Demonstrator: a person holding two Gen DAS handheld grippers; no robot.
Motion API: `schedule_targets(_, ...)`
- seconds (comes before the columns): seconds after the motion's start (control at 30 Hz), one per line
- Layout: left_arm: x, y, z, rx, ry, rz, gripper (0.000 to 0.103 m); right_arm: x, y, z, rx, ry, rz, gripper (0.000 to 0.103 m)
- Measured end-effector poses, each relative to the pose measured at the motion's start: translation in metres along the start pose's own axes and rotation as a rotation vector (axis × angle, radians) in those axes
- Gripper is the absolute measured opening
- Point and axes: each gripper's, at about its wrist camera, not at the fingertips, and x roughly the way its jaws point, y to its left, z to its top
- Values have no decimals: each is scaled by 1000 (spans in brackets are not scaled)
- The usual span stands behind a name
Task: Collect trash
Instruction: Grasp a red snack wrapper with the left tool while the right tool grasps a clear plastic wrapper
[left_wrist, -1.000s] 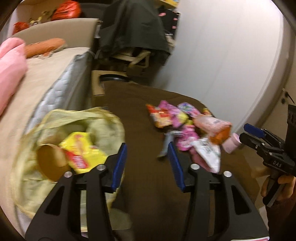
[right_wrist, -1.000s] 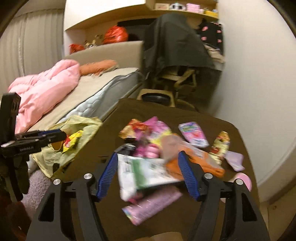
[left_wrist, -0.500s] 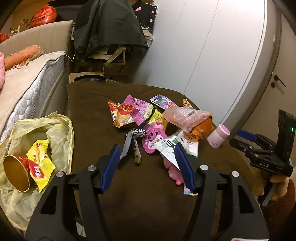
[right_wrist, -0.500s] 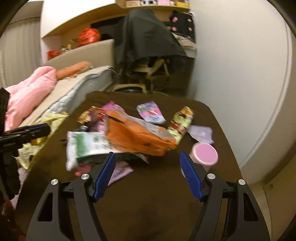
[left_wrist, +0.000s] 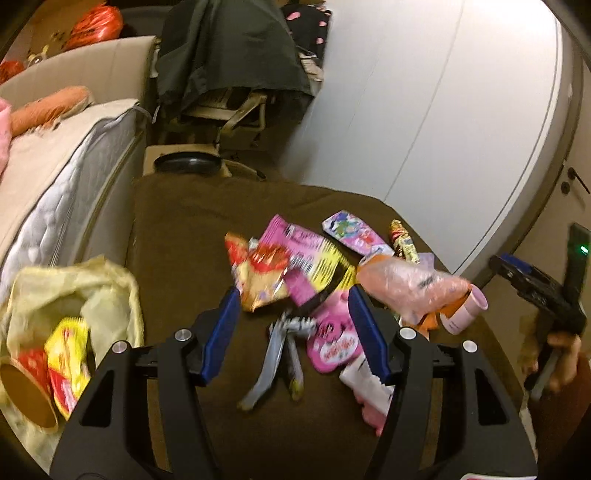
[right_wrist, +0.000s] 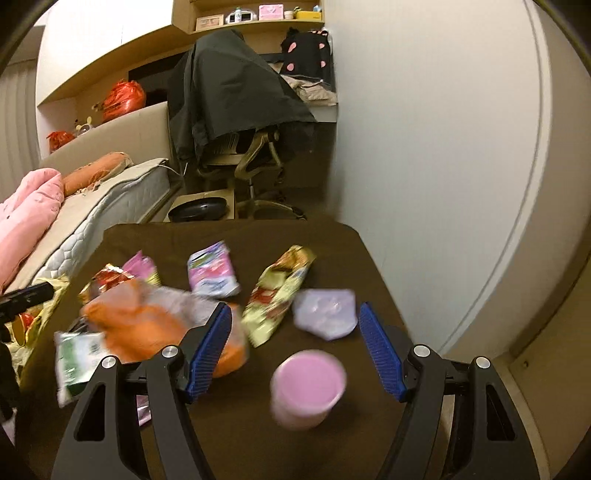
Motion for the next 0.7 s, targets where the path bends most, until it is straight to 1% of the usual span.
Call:
schedule_targets(0.03,1,-2,3,12,-3,1,58,11,-14,4,-18,3,4,67)
schedule_targets(0.1,5,-4,8,29,-12,10,58,31,-30,9,-36,31,22,67)
schedule_targets(0.17,9,-3,10,15,-11,1,58,60,-48,12,-48,82,46,63)
schedule_targets(0.2,11,-2,10,6,-8,-3,58,79,-58,11,-45,120,69,59)
schedule_targets(0.23,13,-1,9,-2,-3,-4,58,94,-64,9,-40,152,89,56)
schedule_targets(0.37,25,6,3,-11,32,38,58,142,-73,-1,-34,235,161,52)
schedule_targets(0.47,31,18,0,-37,56,68,58,161,-70,-7,-20,272,211,52)
schedule_targets(0.5,32,22,-1,-48,61,77,58,167,-67,-10,-22,297,230,50)
schedule_targets(0.53,33,26,-1,-57,65,83,58,168,-64,-11,-42,289,219,45)
schedule_targets(0.57,33,30,-2,-69,68,91,58,167,-59,-12,-63,289,224,37)
schedule_targets(0.6,33,32,-3,-74,69,95,58,165,-55,-11,-75,293,231,25)
schedule_targets(0.63,33,33,-4,-79,70,98,58,161,-54,-11,-61,302,264,14)
schedule_targets(0.67,33,35,-6,-83,73,99,58,156,-54,-11,-46,302,283,7)
schedule_targets(0.7,34,36,-7,-86,76,98,58,150,-54,-9,-42,289,270,4)
